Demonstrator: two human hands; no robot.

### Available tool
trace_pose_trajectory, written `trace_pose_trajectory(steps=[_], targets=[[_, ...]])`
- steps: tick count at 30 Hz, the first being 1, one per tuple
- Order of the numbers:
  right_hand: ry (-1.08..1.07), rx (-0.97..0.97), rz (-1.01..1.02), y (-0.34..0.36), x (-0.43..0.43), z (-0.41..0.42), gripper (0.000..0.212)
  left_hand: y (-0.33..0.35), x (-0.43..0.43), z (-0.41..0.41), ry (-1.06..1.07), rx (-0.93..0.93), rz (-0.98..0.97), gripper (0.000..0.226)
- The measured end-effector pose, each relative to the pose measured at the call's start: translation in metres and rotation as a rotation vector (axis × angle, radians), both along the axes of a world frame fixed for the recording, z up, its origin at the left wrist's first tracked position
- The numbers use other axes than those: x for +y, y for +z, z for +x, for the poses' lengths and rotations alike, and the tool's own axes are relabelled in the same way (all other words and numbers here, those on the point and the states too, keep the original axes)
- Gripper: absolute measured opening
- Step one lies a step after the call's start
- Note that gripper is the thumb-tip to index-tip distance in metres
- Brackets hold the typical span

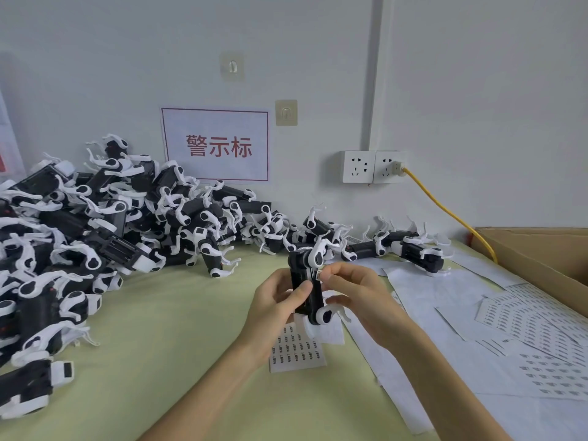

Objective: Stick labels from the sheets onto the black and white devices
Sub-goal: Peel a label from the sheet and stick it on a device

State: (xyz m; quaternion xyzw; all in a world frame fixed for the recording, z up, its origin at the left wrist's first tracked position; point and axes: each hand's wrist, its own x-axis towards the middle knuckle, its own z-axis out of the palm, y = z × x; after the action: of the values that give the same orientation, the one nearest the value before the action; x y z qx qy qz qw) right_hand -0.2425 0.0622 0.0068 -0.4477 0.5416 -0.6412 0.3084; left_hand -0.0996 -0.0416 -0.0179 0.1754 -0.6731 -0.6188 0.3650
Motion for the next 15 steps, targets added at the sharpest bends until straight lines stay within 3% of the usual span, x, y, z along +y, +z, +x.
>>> trace_pose_trajectory(steps=[4, 15], targets=[[-0.056, 0.061, 0.015, 0.0018, 0.0008, -0.0003, 0.011, -0.0016, -0.0026, -0.0023, 0.036, 0.008, -0.048, 0.027], [-0.101, 0.137, 0.005, 0.0007, -0.0008, 0.001, 0.012, -0.0067, -0.0063, -0.0042, 0.098, 0.009, -0.145, 0.027]])
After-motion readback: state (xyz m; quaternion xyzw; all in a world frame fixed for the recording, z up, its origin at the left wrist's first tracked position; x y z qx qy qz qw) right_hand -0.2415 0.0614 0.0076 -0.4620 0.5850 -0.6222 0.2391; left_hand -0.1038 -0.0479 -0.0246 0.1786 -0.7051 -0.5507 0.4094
